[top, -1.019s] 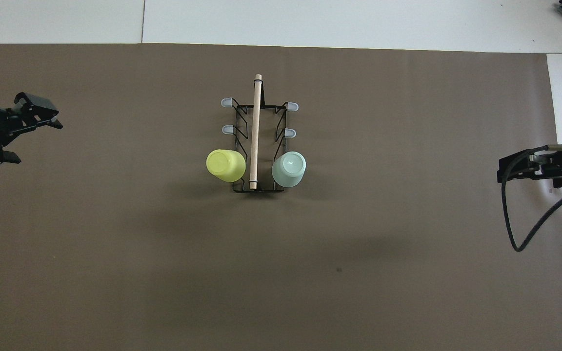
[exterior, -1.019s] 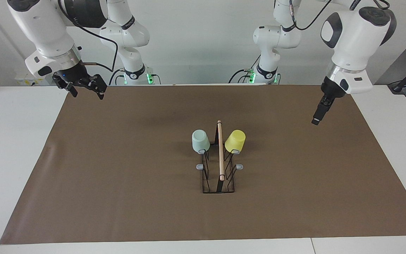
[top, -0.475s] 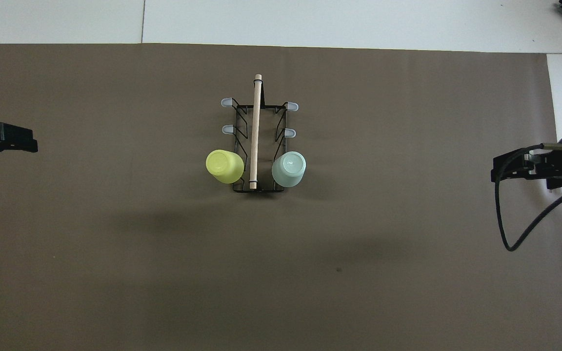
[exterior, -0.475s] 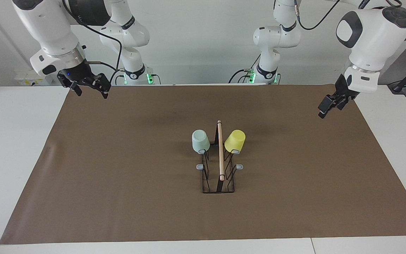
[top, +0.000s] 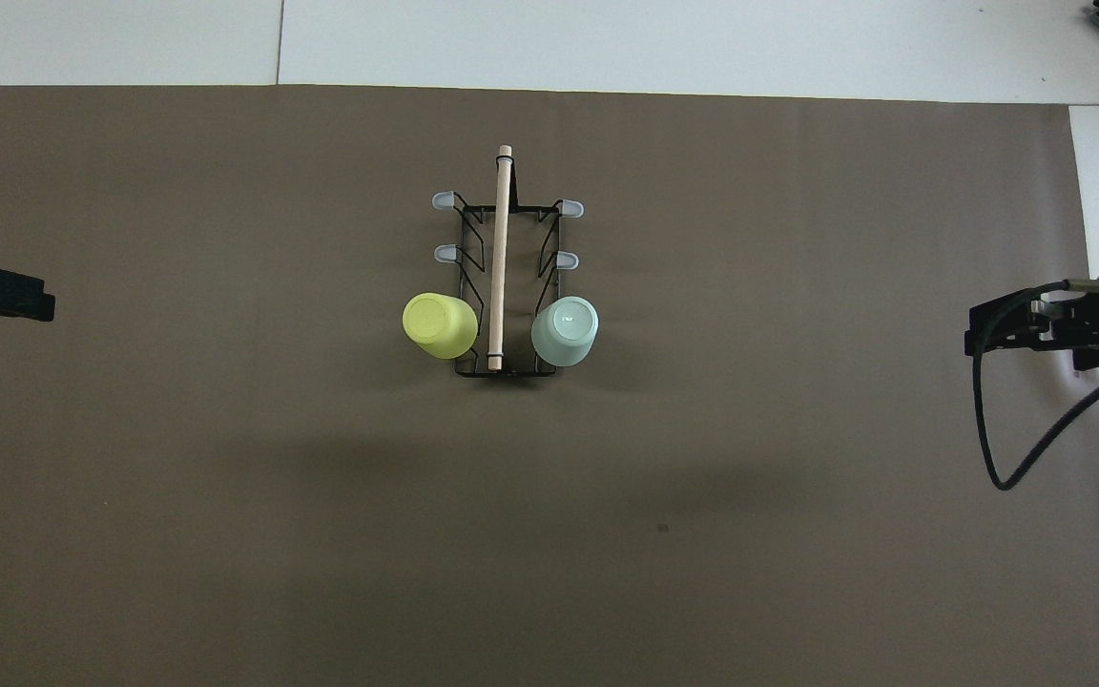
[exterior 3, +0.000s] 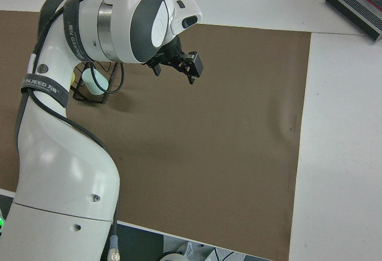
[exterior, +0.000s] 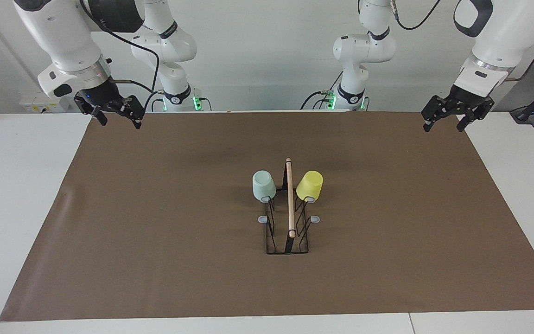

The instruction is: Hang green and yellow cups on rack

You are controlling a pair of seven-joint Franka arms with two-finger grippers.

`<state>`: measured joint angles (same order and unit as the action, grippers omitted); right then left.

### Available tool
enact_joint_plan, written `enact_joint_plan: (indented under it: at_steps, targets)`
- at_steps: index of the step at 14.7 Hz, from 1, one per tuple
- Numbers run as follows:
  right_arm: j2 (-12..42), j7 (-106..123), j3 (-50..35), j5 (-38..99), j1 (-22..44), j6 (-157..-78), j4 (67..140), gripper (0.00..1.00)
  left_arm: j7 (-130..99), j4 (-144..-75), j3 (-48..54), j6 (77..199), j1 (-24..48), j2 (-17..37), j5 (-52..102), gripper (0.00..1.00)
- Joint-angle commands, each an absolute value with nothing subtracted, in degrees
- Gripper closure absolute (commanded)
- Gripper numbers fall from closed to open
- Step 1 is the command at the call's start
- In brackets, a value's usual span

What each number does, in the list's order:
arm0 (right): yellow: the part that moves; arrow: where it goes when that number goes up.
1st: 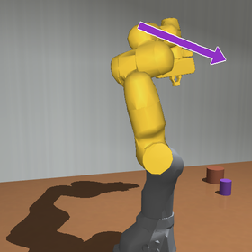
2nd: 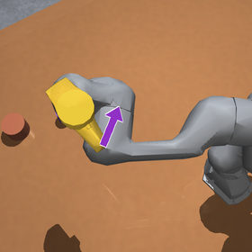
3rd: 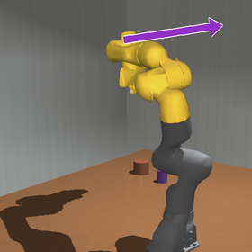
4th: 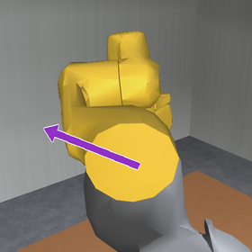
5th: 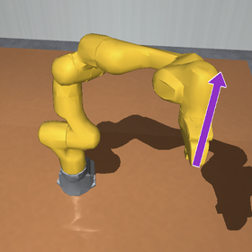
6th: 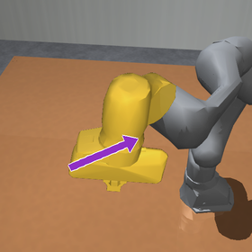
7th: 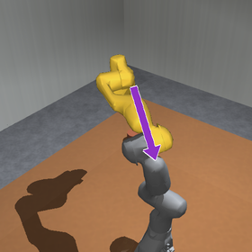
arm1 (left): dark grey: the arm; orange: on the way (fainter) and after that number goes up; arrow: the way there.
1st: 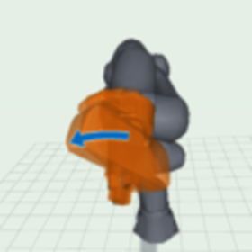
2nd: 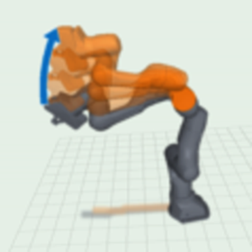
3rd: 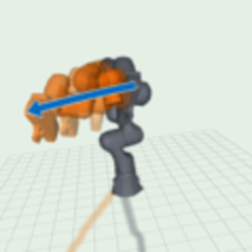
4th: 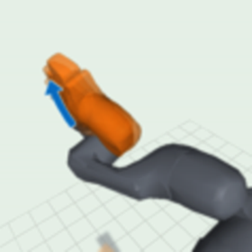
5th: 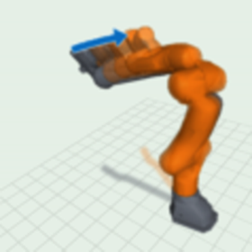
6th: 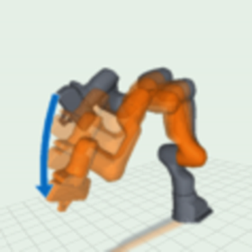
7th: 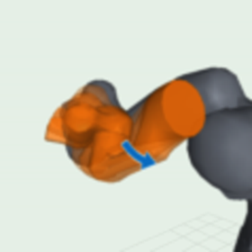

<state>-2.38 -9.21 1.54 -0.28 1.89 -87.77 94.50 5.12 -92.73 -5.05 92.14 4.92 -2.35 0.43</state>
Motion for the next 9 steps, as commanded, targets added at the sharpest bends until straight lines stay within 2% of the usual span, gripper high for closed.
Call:
enact_joint_plan:
  at_steps: [1, 4, 9]
  targets:
    - [-2.8, -9.8, 1.3, 0.7, 1.2, -88.5, 94.6, 0.00, 6.8, -89.1, -4.0, 86.7, 4.4, -2.0, 0.4, 0.00]
    - [-2.9, -9.3, 1.4, 0.6, 1.2, -88.4, 94.8, 0.00, 6.8, -87.5, -2.2, 85.3, 3.6, -1.6, 0.4, 0.00]
    - [-3.0, -6.5, 1.4, 0.4, 1.2, -88.0, 95.0, 0.00, 6.7, -89.1, -1.9, 85.0, 4.2, -3.0, 0.6, 0.00]
